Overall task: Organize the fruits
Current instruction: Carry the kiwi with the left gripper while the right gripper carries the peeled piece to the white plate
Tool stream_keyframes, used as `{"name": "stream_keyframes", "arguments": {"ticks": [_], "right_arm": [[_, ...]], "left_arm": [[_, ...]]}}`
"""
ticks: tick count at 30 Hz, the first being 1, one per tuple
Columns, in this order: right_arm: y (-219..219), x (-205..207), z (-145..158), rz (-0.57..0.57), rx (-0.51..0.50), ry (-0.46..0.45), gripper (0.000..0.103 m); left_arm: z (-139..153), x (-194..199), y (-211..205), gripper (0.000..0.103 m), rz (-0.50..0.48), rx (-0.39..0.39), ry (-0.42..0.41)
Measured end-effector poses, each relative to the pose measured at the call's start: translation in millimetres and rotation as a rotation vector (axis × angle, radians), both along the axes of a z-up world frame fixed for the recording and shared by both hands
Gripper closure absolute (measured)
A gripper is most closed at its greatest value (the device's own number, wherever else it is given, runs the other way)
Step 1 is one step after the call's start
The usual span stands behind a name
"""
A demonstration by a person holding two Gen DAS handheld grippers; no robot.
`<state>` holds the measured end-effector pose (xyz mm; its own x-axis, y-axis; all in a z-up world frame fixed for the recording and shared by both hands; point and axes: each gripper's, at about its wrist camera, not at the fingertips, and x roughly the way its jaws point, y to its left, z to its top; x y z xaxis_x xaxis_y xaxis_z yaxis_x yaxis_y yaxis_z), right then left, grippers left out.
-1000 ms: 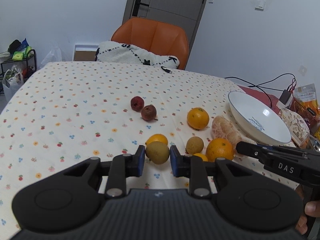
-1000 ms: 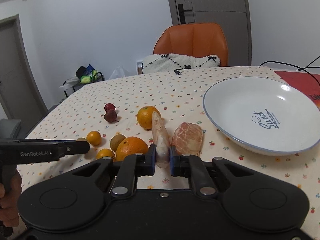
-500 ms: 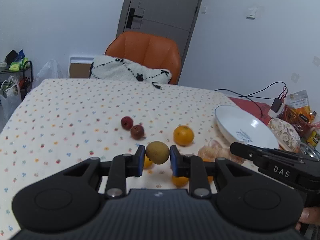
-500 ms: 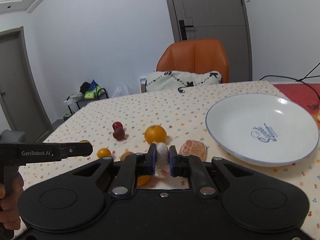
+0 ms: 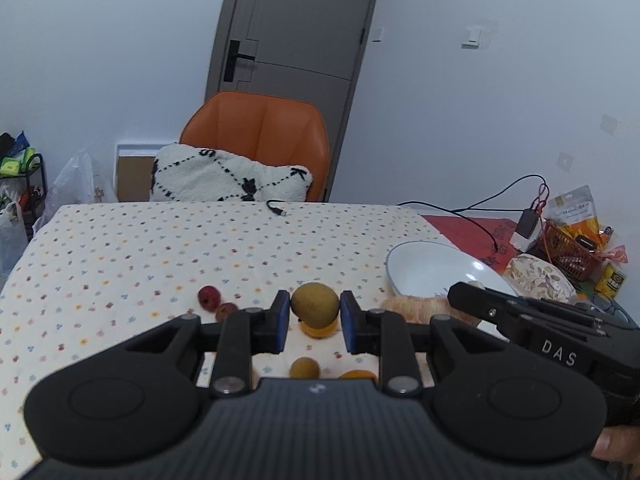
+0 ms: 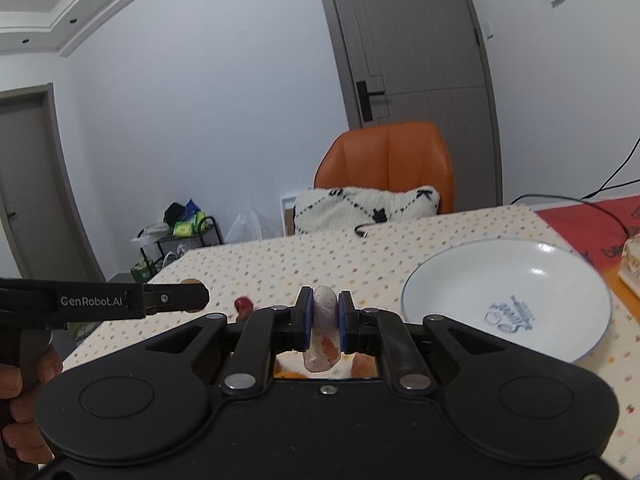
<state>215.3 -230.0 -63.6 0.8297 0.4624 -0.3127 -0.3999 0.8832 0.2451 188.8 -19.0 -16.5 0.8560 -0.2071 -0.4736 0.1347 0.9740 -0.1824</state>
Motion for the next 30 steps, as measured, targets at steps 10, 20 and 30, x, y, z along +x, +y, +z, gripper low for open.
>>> {"name": "stream_keyframes", "arguments": {"ticks": [10, 20, 30], "right_arm": [[-39.4, 8.0, 11.3, -0.121, 0.028, -0.030, 0.092], [-78.0, 23.1, -1.0, -0.192, 0.045, 0.000, 0.092], [-107.8, 39.6, -21.6, -0.233, 0.056, 0.066, 0.092]], "left_arm": [[6.9, 23.7, -51.4, 0.078, -0.097, 0.026, 0.012], [1.1, 52.7, -102.4, 0.078, -0.141, 0.049, 0.047], [-12.7, 73.9, -138.9, 0.078, -0.168, 0.089, 0.079]]}}
